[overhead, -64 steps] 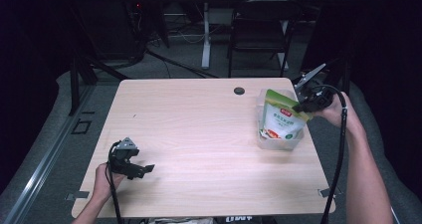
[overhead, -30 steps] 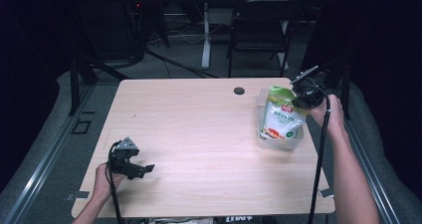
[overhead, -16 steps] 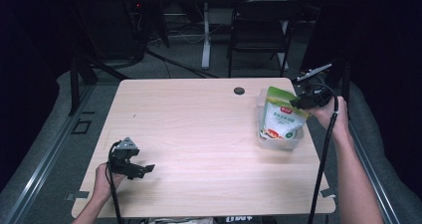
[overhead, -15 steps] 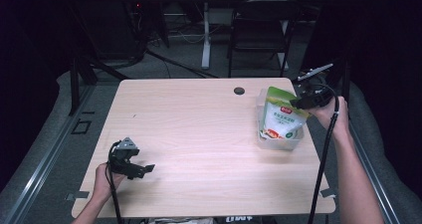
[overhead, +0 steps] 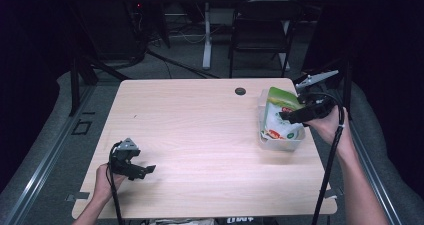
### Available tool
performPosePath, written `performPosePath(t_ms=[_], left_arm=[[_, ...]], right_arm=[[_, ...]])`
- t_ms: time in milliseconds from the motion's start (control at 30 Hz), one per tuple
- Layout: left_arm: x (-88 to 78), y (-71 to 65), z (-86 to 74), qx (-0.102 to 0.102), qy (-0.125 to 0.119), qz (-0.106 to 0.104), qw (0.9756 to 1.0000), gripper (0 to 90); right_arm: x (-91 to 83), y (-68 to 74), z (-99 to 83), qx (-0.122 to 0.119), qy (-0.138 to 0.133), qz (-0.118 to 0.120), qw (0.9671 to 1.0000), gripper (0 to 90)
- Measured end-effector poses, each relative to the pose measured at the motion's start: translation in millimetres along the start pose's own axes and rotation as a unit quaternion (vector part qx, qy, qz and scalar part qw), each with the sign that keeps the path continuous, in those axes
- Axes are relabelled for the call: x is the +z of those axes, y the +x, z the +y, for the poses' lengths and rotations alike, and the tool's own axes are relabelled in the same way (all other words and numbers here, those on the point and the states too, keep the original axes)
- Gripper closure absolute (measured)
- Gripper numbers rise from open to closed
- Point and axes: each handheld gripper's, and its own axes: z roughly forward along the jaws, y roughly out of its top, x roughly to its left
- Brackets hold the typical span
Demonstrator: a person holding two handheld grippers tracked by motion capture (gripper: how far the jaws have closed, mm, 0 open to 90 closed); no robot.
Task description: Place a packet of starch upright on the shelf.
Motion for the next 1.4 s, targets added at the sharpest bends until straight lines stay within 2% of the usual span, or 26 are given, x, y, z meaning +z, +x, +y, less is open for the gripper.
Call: performPosePath(t_ms=[167, 333, 600, 700, 800, 967, 1200, 1333, 1400], left_arm=[[0.0, -0.2, 0.0, -0.001, 0.0, 0.0, 1.0, 8.0], [-0.5, -0.2, -0.1, 0.0, -0.001, 0.0, 1.0, 8.0], [-1.1, -0.6, -0.4, 0.0, -0.002, 0.0, 1.0, 8.0], [-0.9, -1.2, -0.5, 0.001, -0.004, 0.003, 1.0, 8.0], [-1.0, -1.2, -0.5, 0.001, -0.004, 0.002, 1.0, 8.0], [-1.2, -1.1, -0.8, 0.001, -0.004, 0.002, 1.0, 8.0], [-1.2, -0.7, -0.9, 0.001, -0.001, 0.0, 1.0, 8.0], [-0.8, -0.7, -0.9, 0.001, -0.001, 0.0, 1.0, 8.0], [-0.8, -0.9, -0.8, 0.001, -0.001, 0.0, 1.0, 8.0]], right_arm=[[-4.5, 28.6, -1.9, -0.026, 0.005, 0.022, 0.9994, 10.1], [-4.5, 54.4, -5.2, -0.049, 0.009, 0.029, 0.9983, 5.9], [0.3, 88.0, -18.9, -0.072, -0.013, 0.042, 0.9965, 3.8], [4.3, 98.7, -25.8, -0.075, -0.013, 0.048, 0.9959, 3.2], [10.2, 108.9, -32.6, -0.085, -0.001, 0.055, 0.9949, 1.6], [22.1, 122.9, -46.2, -0.087, 0.004, 0.071, 0.9936, 1.6], [43.9, 133.8, -66.0, -0.094, 0.042, 0.087, 0.9909, 1.4], [59.0, 139.3, -79.9, -0.093, 0.063, 0.1, 0.9885, 1.2], [64.2, 140.7, -84.9, -0.087, 0.066, 0.103, 0.9886, 1.2]])
